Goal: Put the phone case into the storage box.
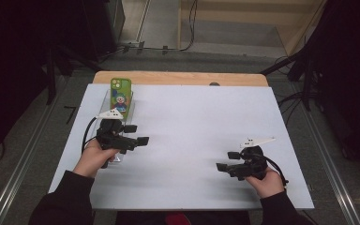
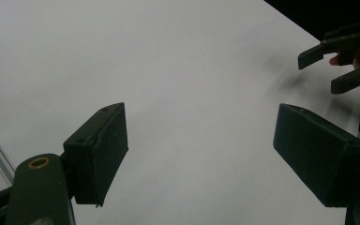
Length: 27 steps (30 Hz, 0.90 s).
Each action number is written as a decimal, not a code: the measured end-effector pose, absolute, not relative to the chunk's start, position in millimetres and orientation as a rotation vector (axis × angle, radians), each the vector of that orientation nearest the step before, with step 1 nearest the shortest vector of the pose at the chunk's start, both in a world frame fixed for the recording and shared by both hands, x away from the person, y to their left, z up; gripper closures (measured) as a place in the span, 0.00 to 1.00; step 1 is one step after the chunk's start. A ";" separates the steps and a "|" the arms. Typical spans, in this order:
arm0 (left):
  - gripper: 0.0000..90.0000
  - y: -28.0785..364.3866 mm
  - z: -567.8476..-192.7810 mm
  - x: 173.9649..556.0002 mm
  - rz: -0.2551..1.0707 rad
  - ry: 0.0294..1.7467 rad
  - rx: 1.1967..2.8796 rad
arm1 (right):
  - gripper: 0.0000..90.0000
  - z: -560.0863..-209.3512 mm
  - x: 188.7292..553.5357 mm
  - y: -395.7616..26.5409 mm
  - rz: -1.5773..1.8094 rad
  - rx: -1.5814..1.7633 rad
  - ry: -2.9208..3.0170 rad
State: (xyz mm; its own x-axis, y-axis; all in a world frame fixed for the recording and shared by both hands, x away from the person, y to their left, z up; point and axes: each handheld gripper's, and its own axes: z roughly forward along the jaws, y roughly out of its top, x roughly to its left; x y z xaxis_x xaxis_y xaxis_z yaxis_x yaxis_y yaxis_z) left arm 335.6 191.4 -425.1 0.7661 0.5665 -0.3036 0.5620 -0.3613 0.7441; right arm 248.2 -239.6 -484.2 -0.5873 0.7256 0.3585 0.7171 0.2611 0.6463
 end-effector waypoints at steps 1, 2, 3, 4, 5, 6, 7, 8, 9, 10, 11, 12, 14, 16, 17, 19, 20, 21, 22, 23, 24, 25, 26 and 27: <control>0.21 191.3 -425.7 334.4 0.004 0.848 2.036 | 0.25 -484.2 248.2 -239.7 1.265 1.422 2.486; 0.21 191.2 -426.7 333.1 0.008 0.844 2.032 | 0.25 -484.3 248.2 -239.8 1.265 1.424 2.486; 0.21 191.1 -427.9 331.2 0.015 0.841 2.038 | 0.25 -484.4 248.4 -240.0 1.265 1.424 2.486; 0.21 191.1 -428.8 330.1 0.012 0.836 2.041 | 0.25 -484.5 248.5 -240.1 1.265 1.425 2.487; 0.21 190.7 -430.7 327.8 0.011 0.830 2.038 | 0.25 -484.4 248.5 -240.0 1.265 1.426 2.487; 0.21 191.0 -431.9 326.6 0.013 0.823 2.039 | 0.25 -484.4 248.3 -239.8 1.266 1.425 2.488; 0.21 190.9 -433.5 324.8 0.016 0.819 2.038 | 0.25 -484.4 248.3 -239.6 1.266 1.424 2.489; 0.21 190.9 -434.8 323.2 0.018 0.818 2.041 | 0.25 -484.4 248.2 -239.5 1.264 1.423 2.490; 0.21 191.1 -436.1 321.8 0.017 0.817 2.040 | 0.25 -484.1 248.0 -239.3 1.264 1.427 2.490; 0.21 191.4 -437.4 320.7 0.020 0.814 2.039 | 0.25 -484.2 248.0 -239.4 1.264 1.423 2.491; 0.21 191.9 -438.4 319.6 0.018 0.810 2.042 | 0.25 -484.2 248.0 -239.4 1.265 1.423 2.491; 0.21 192.2 -439.3 318.5 0.020 0.807 2.042 | 0.25 -484.2 248.0 -239.4 1.263 1.424 2.491; 0.21 192.7 -441.2 316.2 0.020 0.805 2.044 | 0.25 -484.3 248.1 -239.5 1.262 1.424 2.492; 0.21 193.7 -443.0 314.5 0.015 0.804 2.040 | 0.25 -484.4 248.3 -239.5 1.268 1.425 2.491; 0.21 194.3 -444.0 313.8 0.014 0.797 2.040 | 0.25 -484.5 248.4 -239.5 1.267 1.425 2.491; 0.21 194.8 -445.6 311.8 0.012 0.794 2.045 | 0.25 -484.4 248.3 -239.3 1.263 1.426 2.492; 0.21 195.0 -446.5 310.7 0.012 0.788 2.049 | 0.25 -484.4 248.3 -239.3 1.263 1.426 2.492; 0.21 195.5 -447.1 309.8 0.016 0.781 2.060 | 0.25 -484.4 248.3 -239.3 1.263 1.425 2.493; 0.21 195.9 -447.7 308.9 0.012 0.779 2.065 | 0.25 -484.4 248.3 -239.3 1.262 1.424 2.494; 0.21 196.5 -448.4 308.4 0.010 0.773 2.069 | 0.25 -484.4 248.3 -239.3 1.262 1.425 2.494; 0.21 196.8 -448.9 307.1 0.014 0.772 2.069 | 0.25 -484.4 248.3 -239.3 1.264 1.424 2.495; 0.21 197.1 -449.4 306.0 0.020 0.764 2.068 | 0.25 -484.4 248.3 -239.4 1.265 1.424 2.493; 0.21 197.4 -449.5 305.0 0.021 0.756 2.068 | 0.25 -484.2 248.2 -239.4 1.265 1.425 2.493; 0.21 197.6 -449.7 303.6 0.019 0.754 2.064 | 0.25 -484.3 248.2 -239.5 1.263 1.423 2.494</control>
State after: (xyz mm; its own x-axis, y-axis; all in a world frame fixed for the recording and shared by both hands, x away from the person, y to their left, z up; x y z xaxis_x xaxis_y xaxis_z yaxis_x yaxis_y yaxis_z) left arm 303.6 197.6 -449.7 0.8131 0.5183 -0.2650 0.5043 -0.3998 0.7654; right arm 248.2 -239.5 -484.3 -0.5885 0.7233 0.3612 0.7192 0.2641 0.6427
